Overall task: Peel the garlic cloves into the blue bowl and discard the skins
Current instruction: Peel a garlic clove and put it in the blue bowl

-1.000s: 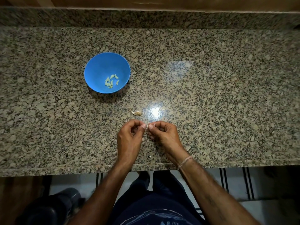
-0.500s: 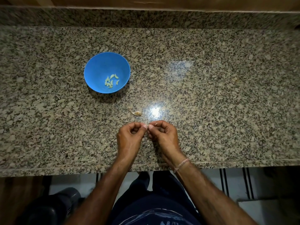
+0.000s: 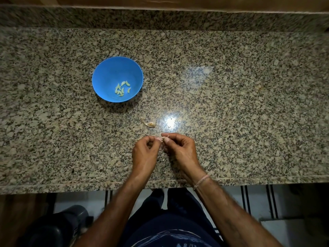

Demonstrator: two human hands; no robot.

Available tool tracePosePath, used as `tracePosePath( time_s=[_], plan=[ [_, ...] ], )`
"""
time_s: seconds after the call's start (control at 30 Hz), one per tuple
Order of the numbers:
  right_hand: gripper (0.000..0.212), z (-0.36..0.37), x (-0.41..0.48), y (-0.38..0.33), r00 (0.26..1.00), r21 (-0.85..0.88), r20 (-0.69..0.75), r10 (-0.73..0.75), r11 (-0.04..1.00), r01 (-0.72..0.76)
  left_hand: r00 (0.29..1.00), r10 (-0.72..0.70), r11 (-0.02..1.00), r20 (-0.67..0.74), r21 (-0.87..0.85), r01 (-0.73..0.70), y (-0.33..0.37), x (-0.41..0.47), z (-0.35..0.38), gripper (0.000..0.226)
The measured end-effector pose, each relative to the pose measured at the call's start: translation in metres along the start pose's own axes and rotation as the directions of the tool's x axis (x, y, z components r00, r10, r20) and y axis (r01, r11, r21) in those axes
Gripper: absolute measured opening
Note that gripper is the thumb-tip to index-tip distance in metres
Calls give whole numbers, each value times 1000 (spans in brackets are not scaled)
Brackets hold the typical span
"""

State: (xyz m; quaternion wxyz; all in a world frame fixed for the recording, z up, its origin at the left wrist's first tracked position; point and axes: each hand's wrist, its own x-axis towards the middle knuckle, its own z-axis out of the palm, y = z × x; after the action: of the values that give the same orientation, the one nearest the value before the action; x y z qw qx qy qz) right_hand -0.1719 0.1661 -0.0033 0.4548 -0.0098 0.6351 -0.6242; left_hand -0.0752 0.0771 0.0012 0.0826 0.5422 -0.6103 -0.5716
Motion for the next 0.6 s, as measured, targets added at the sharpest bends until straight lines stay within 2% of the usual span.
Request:
tracePosePath(
  time_s=[0.07, 0.17, 0.3, 0.4, 0.47, 0.6],
  plan=[
    [14, -1, 2, -1, 1000, 19, -14, 15, 1000, -14, 997, 68, 990, -34, 129, -64, -3, 1, -2, 17],
    [12, -4, 3, -5, 999, -1, -44, 16, 1000, -16, 990, 123, 966, -70, 237, -103, -3, 2, -4, 10],
    [18, -7, 3, -6, 998, 21, -48, 39, 999, -38, 973, 213, 911, -93, 378, -164, -1, 1, -5, 15],
    [19, -7, 2, -11, 997, -2, -65, 42, 999, -42, 955, 294, 912, -47, 313, -265, -1, 0, -3, 23],
    [22, -7, 2, -12, 997, -3, -63, 33, 999, -34, 940, 341, 903, -12, 281, -324, 0, -2, -1, 21],
    [19, -7, 2, -12, 998, -84, -15, 56, 995, -57, 931, 354, 892, -94, 332, -306, 2, -2, -1, 9]
  ],
)
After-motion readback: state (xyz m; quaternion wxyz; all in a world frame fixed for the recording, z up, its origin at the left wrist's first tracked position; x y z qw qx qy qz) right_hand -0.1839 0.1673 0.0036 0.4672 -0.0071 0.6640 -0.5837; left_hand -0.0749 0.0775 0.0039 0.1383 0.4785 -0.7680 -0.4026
